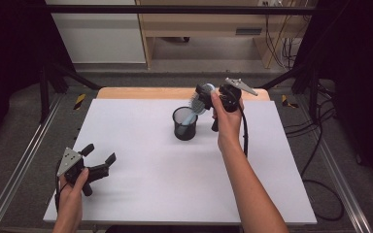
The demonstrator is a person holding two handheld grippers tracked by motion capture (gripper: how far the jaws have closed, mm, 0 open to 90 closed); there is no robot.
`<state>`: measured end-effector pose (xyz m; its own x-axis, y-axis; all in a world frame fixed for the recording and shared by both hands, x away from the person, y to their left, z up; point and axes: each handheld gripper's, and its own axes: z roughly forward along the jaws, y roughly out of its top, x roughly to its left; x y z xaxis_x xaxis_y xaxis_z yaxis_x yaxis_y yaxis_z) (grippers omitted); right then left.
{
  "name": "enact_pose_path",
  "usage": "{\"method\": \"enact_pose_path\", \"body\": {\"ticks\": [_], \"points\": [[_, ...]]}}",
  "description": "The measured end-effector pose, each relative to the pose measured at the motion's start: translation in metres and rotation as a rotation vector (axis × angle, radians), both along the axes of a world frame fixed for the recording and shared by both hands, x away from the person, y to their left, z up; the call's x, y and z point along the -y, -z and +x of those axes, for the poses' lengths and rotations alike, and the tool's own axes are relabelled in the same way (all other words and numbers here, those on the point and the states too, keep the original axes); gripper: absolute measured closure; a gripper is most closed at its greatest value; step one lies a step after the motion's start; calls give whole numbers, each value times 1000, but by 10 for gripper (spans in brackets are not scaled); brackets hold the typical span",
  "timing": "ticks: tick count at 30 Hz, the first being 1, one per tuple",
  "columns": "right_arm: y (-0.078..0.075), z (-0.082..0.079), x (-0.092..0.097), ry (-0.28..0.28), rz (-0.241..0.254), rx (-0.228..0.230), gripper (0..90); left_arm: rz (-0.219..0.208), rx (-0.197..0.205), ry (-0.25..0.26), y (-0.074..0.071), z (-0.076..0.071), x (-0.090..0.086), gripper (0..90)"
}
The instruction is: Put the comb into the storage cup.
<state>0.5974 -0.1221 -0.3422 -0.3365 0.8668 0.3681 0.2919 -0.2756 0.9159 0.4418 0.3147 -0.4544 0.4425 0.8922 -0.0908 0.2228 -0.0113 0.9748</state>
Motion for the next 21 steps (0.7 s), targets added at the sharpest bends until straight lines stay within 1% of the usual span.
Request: {"method": "enact_pose_path", "body": {"ticks": [4,6,10,16,21], "points": [[0,1,1,6,-10,-5,61,0,1,-3,0,0,-1,47],[1,1,2,8,-4,-5,61,1,0,-6,0,0,-1,48],[0,2,4,9,-16,-5,64,1,2,-5,0,0,-1,47],[-6,-1,5,14,-61,18,65,3,6,-7,-1,-1,-2,48],[-9,-6,5,11,-134,44,62,0,5,-7,-1,0,-3,47]]}}
